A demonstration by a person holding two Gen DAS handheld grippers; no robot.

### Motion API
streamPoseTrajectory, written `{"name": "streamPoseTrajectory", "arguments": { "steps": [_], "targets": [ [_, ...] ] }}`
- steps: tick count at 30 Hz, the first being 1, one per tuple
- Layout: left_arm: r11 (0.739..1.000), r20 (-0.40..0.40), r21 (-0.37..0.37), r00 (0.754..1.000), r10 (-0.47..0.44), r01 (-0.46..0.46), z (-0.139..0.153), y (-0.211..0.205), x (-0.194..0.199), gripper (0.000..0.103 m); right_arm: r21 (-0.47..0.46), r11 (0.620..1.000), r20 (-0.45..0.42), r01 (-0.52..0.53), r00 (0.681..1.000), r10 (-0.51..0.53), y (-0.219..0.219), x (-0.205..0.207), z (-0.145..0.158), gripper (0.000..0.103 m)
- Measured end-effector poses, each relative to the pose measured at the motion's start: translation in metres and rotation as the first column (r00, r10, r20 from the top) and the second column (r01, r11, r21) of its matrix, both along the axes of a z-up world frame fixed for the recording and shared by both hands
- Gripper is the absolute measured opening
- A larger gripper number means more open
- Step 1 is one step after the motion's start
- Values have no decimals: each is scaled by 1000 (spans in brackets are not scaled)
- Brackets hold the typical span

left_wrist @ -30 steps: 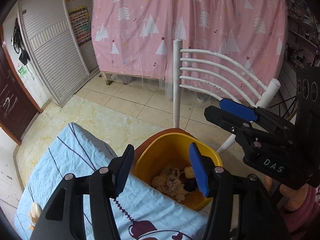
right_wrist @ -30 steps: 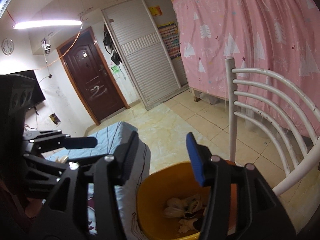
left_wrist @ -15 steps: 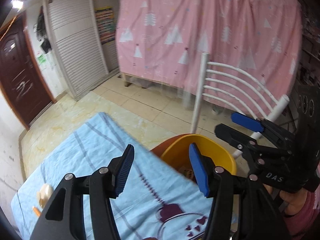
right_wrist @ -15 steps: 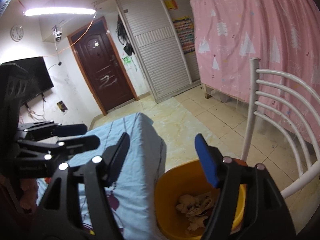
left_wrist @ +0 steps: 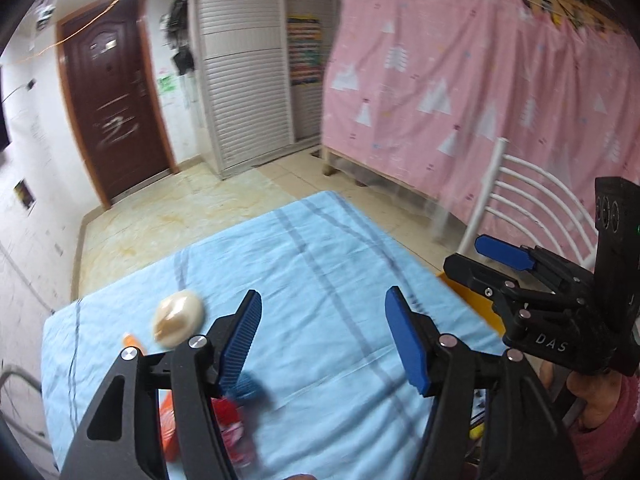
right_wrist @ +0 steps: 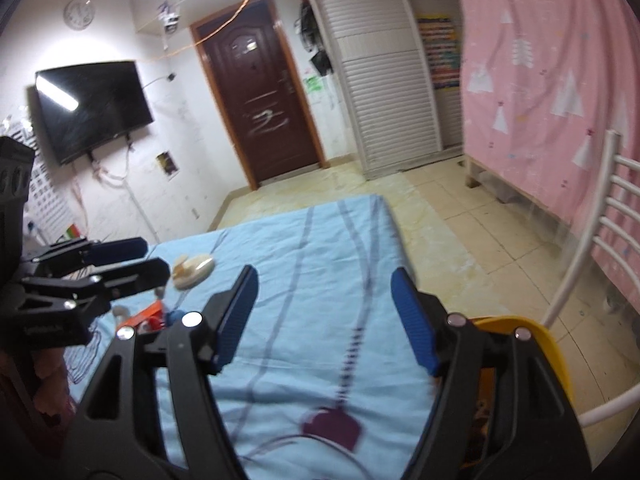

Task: Collect trash
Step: 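Move both open tools back over the remaining items on the bed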

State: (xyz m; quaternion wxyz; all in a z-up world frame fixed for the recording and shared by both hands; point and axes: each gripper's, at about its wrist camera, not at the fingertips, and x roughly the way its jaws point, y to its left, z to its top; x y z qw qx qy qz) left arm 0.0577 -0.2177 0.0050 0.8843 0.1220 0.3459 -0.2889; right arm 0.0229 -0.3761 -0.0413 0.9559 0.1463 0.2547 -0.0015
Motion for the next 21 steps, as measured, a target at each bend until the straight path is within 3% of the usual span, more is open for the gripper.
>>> {"name": "streamPoseTrajectory", "arguments": {
  "steps": [3, 13, 21],
  "targets": [
    [999, -2, -12, 999, 51, -51, 0, 26, 7, 57, -15, 999, -11, -45, 999, 45, 22, 10, -1, 73],
    [974, 9, -18, 974, 227, -227, -5, 110, 23, 62, -52, 985, -65, -167, 984, 164, 82, 39, -5, 74],
    [953, -23, 1, 953, 303, -303, -21, 163, 36, 67, -70, 970, -120, -231, 968, 222, 114, 57, -15, 74]
  ]
}}
